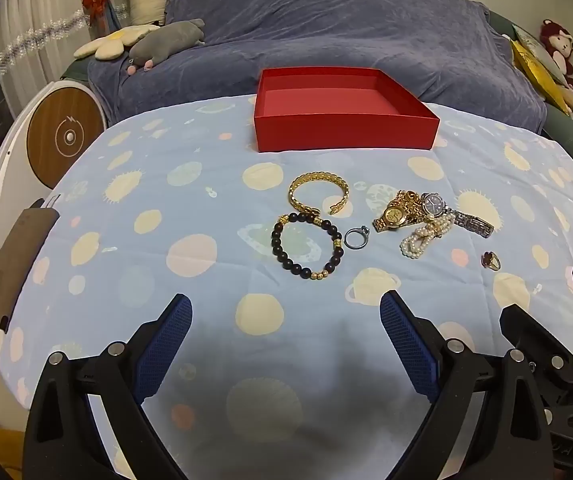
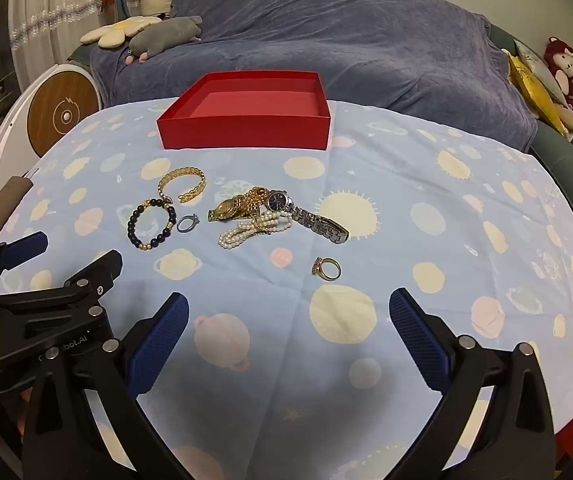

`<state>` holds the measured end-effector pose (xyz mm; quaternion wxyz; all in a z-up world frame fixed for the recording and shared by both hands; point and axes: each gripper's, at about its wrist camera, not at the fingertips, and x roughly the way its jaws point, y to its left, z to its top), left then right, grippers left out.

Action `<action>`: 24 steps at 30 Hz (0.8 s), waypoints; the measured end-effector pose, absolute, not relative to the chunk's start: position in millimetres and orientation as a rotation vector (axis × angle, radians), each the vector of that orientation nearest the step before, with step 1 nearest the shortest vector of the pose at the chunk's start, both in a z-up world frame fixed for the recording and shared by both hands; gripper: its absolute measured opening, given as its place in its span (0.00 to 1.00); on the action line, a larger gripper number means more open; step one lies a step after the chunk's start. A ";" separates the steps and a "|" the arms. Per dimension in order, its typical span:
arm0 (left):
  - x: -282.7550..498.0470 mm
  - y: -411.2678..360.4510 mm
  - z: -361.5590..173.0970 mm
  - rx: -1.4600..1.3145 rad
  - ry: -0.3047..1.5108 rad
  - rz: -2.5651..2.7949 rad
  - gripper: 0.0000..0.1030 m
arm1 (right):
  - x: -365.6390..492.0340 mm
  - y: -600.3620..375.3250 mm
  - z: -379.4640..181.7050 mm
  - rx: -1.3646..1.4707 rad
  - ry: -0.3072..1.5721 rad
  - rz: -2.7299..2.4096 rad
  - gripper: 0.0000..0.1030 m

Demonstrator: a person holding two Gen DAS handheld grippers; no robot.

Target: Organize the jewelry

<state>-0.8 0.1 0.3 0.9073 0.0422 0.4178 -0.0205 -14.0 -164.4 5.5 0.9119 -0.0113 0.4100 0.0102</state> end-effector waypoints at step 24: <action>-8.4 0.6 -2.6 0.108 0.849 0.010 0.87 | -8.0 -170.5 5.4 0.048 0.885 0.074 0.94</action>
